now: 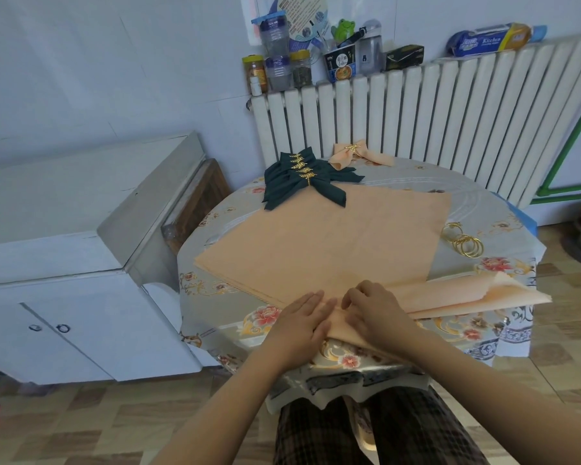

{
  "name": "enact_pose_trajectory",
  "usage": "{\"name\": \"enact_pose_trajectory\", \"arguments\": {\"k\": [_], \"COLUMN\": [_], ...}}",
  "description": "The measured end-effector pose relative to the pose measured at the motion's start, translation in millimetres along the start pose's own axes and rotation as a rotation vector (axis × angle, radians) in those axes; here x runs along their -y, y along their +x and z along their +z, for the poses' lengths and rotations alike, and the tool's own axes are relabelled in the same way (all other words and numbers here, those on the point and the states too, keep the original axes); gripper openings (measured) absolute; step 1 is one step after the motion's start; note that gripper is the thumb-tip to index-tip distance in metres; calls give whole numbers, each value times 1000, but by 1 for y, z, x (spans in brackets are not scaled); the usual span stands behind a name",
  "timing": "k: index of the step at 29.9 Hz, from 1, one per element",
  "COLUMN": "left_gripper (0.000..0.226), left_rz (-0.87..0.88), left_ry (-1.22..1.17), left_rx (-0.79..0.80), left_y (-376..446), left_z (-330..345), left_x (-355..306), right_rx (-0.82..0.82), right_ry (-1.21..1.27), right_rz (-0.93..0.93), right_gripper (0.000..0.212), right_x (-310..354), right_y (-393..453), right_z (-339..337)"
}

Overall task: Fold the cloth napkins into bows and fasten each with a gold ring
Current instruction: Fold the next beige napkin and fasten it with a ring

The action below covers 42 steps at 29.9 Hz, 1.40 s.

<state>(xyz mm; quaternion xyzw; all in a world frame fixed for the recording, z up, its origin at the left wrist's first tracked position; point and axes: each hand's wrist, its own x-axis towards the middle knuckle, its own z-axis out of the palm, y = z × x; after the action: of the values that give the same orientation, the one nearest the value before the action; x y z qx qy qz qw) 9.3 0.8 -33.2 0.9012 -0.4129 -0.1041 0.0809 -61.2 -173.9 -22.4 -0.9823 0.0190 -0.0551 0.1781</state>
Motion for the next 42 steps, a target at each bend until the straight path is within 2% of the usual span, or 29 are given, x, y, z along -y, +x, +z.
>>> {"name": "enact_pose_trajectory", "arguments": {"k": [4, 8, 11, 13, 17, 21, 24, 26, 28, 31, 34, 36, 38, 40, 42], "left_gripper": [50, 51, 51, 51, 51, 52, 51, 49, 48, 44, 37, 38, 49, 59, 60], "left_rz": [-9, -7, -10, -11, 1, 0, -2, 24, 49, 48, -34, -128, -182, -204, -200], "left_ry": [46, 77, 77, 87, 117, 224, 306, 365, 369, 114, -181, -373, -490, -471, -343], "left_rx": [48, 89, 123, 135, 139, 150, 97, 64, 107, 180, 214, 237, 259, 291, 314], "left_y": [3, 6, 7, 8, 9, 11, 10, 11, 15, 17, 17, 18, 21, 24, 27], "left_z": [-9, -18, -22, -23, -25, -31, -34, -38, -40, -43, -52, -61, -68, -71, -69], "left_x": [-2, -6, -7, -6, -8, -12, -16, -21, -24, -24, -20, -21, -25, -30, -30], "right_rx": [11, 273, 483, 561, 553, 521, 493, 473, 449, 484, 622, 664, 663, 655, 639], "right_ry": [-106, -270, -256, -212, -166, -170, -132, 51, 393, 829, 1131, 1266, 1339, 1358, 1352], "right_rz": [154, 329, 334, 304, 305, 273, 296, 388, 526, 687, 740, 746, 727, 689, 648], "right_gripper": [27, 43, 45, 42, 45, 21, 27, 28, 19, 13, 30, 40, 48, 53, 53], "right_x": [-16, -29, -30, -28, -24, -11, -5, -11, -16, -15, -14, -16, -15, -13, -8], "right_y": [16, 31, 41, 44, 44, 47, 49, 50, 49, 43, 36, 32, 29, 27, 24], "right_z": [-19, -42, -59, -67, -76, -69, -60, -58, -59, -62, -68, -70, -71, -71, -71]}}
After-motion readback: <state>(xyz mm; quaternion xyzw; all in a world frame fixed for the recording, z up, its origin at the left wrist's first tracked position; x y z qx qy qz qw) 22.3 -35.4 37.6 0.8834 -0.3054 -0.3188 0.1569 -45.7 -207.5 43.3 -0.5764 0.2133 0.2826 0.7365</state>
